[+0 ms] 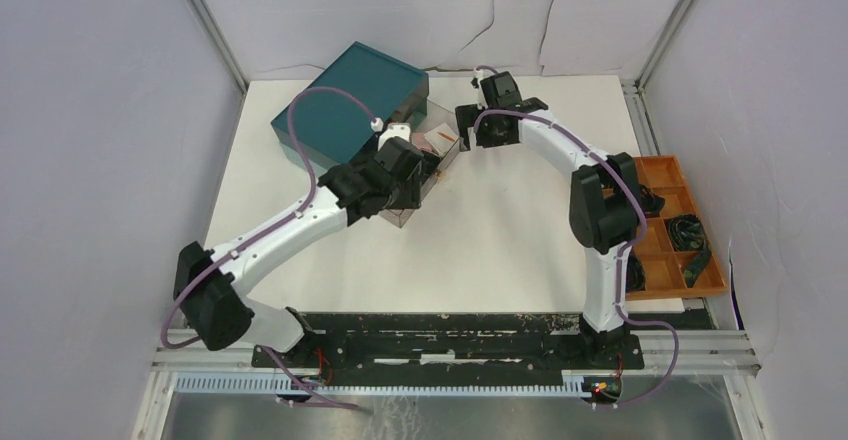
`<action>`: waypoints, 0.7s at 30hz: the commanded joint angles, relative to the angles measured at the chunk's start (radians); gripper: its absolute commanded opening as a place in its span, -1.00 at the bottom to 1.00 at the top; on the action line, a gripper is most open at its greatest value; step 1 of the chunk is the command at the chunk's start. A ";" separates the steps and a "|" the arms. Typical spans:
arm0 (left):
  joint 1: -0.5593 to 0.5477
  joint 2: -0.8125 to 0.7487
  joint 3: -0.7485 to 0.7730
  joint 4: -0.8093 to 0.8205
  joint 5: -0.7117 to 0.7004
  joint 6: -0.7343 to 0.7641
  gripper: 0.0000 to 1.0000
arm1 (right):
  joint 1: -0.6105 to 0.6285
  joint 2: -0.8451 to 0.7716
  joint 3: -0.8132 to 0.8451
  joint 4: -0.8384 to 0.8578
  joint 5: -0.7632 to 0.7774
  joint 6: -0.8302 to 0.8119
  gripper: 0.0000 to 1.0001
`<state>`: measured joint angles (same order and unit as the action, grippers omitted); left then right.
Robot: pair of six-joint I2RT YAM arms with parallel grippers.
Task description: Organize the makeup
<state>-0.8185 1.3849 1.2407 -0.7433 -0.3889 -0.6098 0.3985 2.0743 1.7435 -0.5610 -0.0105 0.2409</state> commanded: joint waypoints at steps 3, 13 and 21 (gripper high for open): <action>0.180 0.127 0.070 0.142 0.033 0.243 -0.17 | -0.002 -0.090 -0.039 0.067 -0.061 0.080 0.96; 0.290 0.340 0.184 0.275 0.103 0.403 -0.16 | -0.006 -0.120 -0.077 0.083 -0.070 0.096 0.95; 0.305 0.420 0.137 0.335 0.119 0.441 0.24 | -0.009 -0.153 -0.133 0.082 -0.060 0.084 0.95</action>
<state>-0.5243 1.7859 1.3842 -0.4843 -0.2844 -0.2401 0.3969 1.9865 1.6283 -0.5098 -0.0711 0.3214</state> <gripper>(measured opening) 0.617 0.977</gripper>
